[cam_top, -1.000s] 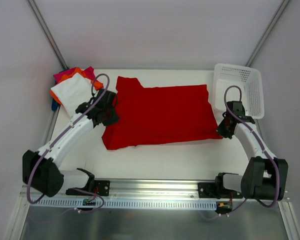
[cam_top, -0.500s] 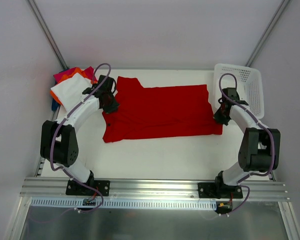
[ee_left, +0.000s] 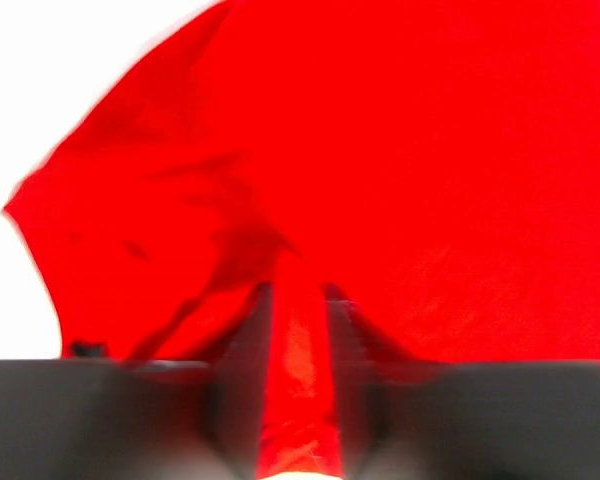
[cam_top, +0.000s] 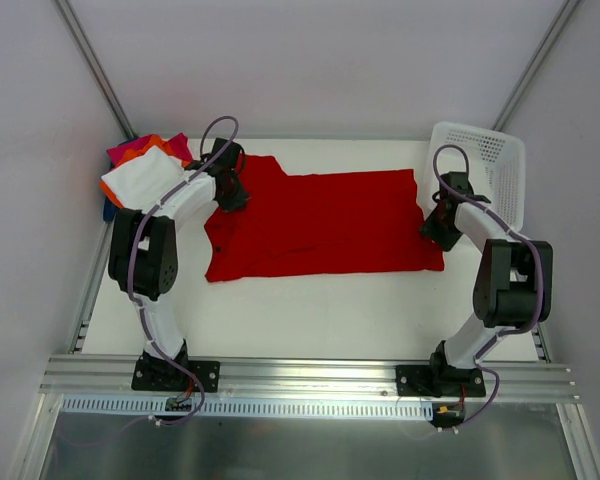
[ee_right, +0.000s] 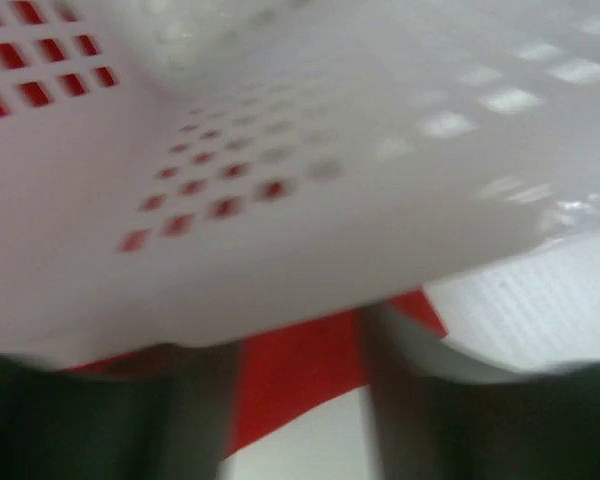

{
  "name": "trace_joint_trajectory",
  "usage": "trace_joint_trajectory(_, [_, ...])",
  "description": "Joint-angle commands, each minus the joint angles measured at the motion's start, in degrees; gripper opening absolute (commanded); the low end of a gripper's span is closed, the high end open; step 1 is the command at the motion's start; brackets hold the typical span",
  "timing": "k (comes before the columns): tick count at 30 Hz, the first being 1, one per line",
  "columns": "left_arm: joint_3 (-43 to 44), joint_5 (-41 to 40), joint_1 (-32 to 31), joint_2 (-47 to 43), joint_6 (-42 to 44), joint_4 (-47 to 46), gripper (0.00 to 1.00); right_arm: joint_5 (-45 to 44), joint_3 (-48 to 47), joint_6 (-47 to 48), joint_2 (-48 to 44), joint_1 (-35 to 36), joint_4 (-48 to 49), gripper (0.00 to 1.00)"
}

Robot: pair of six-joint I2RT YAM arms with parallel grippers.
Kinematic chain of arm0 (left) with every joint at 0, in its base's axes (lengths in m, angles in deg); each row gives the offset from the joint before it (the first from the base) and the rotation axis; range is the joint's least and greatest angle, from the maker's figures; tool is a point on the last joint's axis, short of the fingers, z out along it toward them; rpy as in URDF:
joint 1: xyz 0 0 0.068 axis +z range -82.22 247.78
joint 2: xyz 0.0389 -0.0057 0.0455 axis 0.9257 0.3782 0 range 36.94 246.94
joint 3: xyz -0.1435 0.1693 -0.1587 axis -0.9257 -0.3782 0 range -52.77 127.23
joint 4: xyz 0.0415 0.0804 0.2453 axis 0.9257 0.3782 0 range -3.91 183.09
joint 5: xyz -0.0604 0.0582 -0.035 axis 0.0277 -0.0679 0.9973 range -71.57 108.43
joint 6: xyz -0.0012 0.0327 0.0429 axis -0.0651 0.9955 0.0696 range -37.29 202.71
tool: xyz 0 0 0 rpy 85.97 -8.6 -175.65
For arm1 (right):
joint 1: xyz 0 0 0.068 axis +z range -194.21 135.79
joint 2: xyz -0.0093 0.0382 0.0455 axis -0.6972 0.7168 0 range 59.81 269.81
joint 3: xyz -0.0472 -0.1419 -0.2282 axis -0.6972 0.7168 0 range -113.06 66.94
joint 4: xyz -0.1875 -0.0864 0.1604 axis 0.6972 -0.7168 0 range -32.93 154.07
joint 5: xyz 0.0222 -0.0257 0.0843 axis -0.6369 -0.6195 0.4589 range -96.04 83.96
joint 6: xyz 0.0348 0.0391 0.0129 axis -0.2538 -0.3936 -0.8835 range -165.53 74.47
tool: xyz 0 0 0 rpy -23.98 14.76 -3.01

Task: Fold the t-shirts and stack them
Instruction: Fold the tshirt

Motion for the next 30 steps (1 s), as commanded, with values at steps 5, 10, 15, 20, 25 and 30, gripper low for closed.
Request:
trace_joint_trajectory(5, [9.9,-1.6,0.1,8.1,4.3,-3.0,0.99,-1.9,-1.7,0.6,0.9,0.6,0.5,0.99])
trace_joint_trajectory(10, [15.0,-4.2,0.3,7.0,7.7,-3.0,0.99,-6.1,-2.7,1.0,-3.7,3.0,-2.5,0.99])
trace_joint_trajectory(15, [23.4,-2.8,4.6,7.1,12.0,-2.9,0.99,-8.6,-6.6,1.8,-10.8,7.1,-4.8,0.99])
trace_joint_trajectory(20, [32.8,-0.5,9.7,12.8,14.4,-2.9,0.99,-9.3,-14.6,3.0,-11.8,11.2,-9.2,0.99])
trace_joint_trajectory(25, [39.0,3.7,13.4,22.8,14.4,-3.0,0.98,-9.3,-13.7,3.4,-15.1,13.1,-9.4,1.0])
trace_joint_trajectory(30, [48.7,13.3,16.1,34.1,14.1,-3.5,0.93,-10.4,-11.3,4.1,-17.9,14.0,-9.8,0.99])
